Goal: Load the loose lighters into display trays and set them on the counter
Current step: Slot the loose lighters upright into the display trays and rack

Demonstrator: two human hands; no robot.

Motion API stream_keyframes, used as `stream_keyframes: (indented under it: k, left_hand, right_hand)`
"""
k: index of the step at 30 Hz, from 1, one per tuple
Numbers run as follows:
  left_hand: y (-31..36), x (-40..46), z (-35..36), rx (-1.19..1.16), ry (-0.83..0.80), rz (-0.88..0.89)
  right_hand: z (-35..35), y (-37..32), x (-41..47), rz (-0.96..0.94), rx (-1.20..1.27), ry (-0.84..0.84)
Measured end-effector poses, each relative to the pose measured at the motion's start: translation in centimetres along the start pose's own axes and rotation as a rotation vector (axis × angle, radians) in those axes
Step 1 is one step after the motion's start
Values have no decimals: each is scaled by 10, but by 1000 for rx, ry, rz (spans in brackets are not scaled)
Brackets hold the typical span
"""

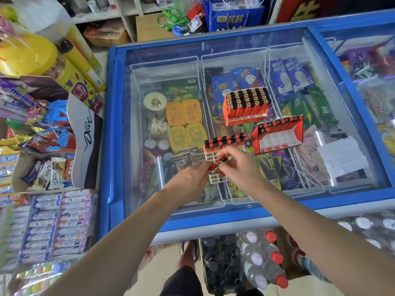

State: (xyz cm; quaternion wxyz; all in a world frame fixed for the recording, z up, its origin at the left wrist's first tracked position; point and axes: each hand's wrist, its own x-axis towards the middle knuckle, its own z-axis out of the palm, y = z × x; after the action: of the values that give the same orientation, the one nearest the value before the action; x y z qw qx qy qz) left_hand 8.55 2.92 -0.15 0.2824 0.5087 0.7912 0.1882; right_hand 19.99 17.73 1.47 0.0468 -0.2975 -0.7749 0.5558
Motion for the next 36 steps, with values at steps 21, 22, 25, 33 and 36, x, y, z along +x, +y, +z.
stream_keyframes:
  k: [21, 22, 25, 33, 36]
  left_hand:
    - [-14, 28, 21, -206, -42, -425]
    - [-13, 29, 21, -200, -46, -428]
    - [-12, 30, 21, -163, -51, -401]
    - [-11, 29, 23, -143, -74, -358]
    - [-12, 29, 25, -135, -77, -360]
  right_hand:
    - [17, 9, 18, -500, -591, 213]
    - [18, 9, 18, -500, -588, 206]
    - [18, 7, 20, -506, -586, 186]
    - [20, 3, 21, -496, -589, 150]
    - [19, -1, 21, -502, -579, 151]
